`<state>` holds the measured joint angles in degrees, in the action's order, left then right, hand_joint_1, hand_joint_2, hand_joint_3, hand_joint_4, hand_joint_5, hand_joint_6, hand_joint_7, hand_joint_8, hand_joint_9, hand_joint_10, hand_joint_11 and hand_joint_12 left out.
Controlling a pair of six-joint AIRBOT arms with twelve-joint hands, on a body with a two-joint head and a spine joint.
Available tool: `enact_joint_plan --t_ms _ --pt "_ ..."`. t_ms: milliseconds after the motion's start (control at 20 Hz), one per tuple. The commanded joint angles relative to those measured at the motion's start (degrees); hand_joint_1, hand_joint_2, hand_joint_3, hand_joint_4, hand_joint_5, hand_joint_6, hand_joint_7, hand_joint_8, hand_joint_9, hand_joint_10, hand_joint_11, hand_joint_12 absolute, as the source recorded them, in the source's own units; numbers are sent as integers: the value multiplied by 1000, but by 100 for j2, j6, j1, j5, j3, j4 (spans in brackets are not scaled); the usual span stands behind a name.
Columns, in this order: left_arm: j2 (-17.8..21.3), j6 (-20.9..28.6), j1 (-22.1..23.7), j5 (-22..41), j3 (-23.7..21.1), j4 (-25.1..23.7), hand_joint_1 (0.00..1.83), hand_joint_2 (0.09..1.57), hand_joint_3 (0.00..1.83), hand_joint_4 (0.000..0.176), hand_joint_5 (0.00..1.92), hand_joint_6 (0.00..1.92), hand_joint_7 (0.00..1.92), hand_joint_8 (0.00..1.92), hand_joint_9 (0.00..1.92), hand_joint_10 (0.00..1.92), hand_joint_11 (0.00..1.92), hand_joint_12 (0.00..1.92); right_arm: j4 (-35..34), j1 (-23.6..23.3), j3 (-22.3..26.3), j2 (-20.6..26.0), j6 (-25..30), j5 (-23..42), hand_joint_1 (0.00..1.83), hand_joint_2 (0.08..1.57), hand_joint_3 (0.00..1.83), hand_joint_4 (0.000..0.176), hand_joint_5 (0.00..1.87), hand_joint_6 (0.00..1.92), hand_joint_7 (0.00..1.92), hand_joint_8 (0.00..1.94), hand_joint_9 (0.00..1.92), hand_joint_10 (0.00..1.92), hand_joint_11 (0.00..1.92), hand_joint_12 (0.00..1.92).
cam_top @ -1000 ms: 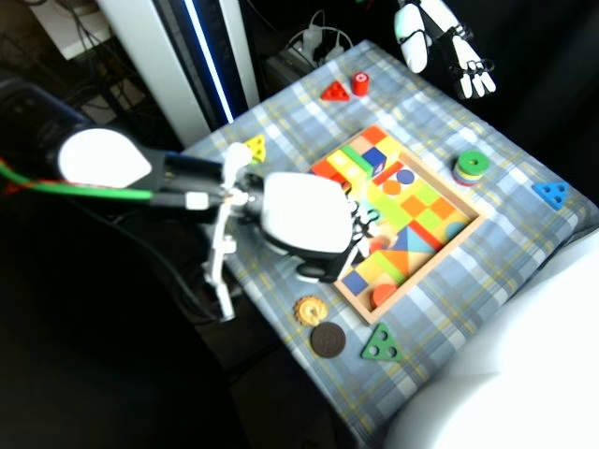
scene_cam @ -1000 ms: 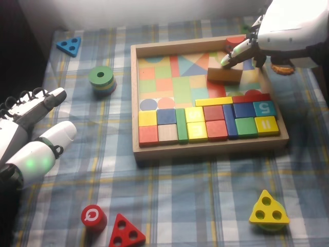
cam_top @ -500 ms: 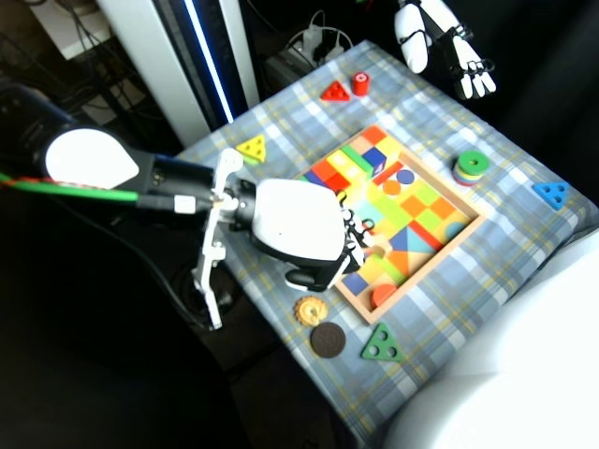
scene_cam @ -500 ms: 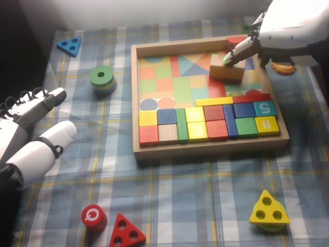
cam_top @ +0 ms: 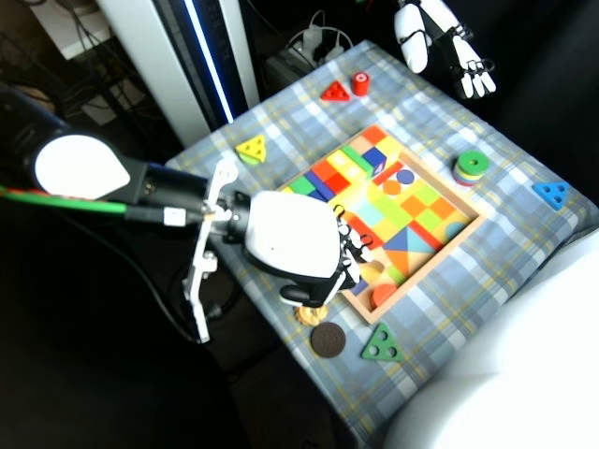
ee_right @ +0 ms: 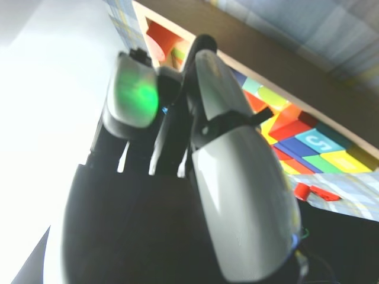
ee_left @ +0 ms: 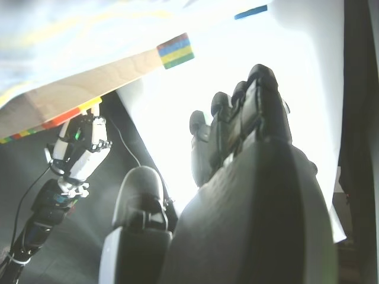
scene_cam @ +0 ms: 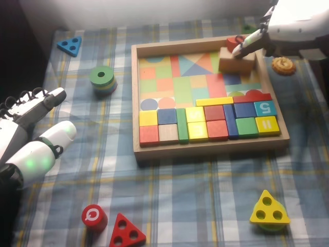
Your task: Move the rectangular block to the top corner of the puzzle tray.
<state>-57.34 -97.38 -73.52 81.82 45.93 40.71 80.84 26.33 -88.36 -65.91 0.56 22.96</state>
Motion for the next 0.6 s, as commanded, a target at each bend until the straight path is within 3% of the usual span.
enact_joint_plan --t_ms 0,50,100,150,300,350,400,550 --pt "16 48 18 663 8 -225 151 1361 0 75 317 1 182 1 0 0 0 0 -30 -56 -73 -8 6 -76 1435 1228 3 29 549 3 1069 1941 1312 1921 1401 1921" --pt "17 47 18 662 6 -225 151 1361 0 75 317 1 182 1 0 0 0 0 -30 -56 -102 -27 23 -76 1435 1228 3 29 549 3 1069 1941 1312 1921 1401 1921" --pt "20 47 18 656 4 -226 128 1364 1 73 313 0 172 0 0 0 0 0 -30 -56 -143 -60 27 -76 1416 1236 5 51 548 1 1071 1941 1322 1921 1417 1921" --pt "25 47 18 657 3 -226 127 1366 2 68 316 2 175 1 0 0 0 0 -29 -56 -188 -96 27 -76 1401 1250 7 61 520 3 1008 1941 1284 1921 1394 1921" --pt "27 47 18 679 -4 -226 135 1369 2 74 304 1 168 2 0 0 0 0 -45 -56 -300 -164 27 -93 1419 1251 4 50 514 4 1069 1941 1340 1921 1424 1921" --pt "26 47 18 679 -4 -226 131 1370 3 67 311 6 172 4 0 0 0 0 -58 -56 -328 -185 27 -94 1390 1261 7 74 512 4 1020 1941 1296 1921 1385 1921" --pt "25 47 18 678 -4 -226 150 1371 2 56 322 8 174 4 0 0 0 0 -65 -56 -343 -200 27 -94 1404 1256 2 57 513 2 961 1941 1246 1921 1347 1921" --pt "23 47 18 679 -14 -226 157 1365 0 60 329 3 186 3 0 0 0 0 -81 -56 -434 -283 27 -94 1412 1254 0 57 519 5 957 1941 1232 1921 1336 1921"
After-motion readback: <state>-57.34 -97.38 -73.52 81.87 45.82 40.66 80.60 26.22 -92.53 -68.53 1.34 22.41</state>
